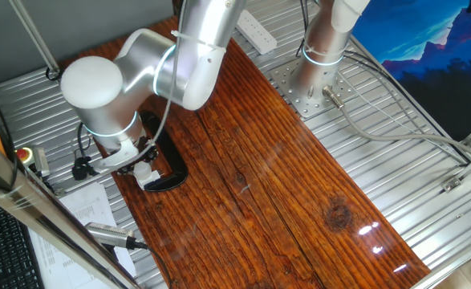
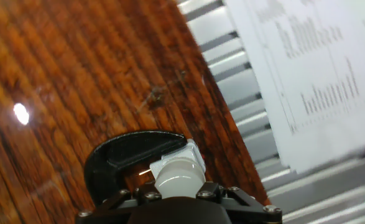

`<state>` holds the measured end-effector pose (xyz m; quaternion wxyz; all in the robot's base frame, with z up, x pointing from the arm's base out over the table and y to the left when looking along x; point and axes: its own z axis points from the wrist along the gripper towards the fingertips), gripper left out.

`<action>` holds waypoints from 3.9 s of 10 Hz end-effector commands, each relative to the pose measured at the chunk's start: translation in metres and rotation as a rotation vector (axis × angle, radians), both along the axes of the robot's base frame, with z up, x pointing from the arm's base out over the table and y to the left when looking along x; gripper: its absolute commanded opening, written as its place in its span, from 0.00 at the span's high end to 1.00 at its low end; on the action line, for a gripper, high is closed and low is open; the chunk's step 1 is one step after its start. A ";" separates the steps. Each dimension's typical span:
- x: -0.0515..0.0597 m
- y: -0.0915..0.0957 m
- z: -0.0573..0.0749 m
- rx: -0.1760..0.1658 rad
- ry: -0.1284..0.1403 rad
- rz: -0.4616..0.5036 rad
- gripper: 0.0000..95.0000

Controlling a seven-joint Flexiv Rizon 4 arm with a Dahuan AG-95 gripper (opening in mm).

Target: Take out the light bulb by rotating it

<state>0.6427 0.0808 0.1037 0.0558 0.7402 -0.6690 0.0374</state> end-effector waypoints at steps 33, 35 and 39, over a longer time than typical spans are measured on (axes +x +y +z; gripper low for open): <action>-0.002 0.003 -0.004 0.123 0.066 0.603 0.60; -0.002 0.003 -0.003 0.125 0.065 0.618 0.40; -0.002 0.003 -0.003 0.141 0.065 0.556 0.20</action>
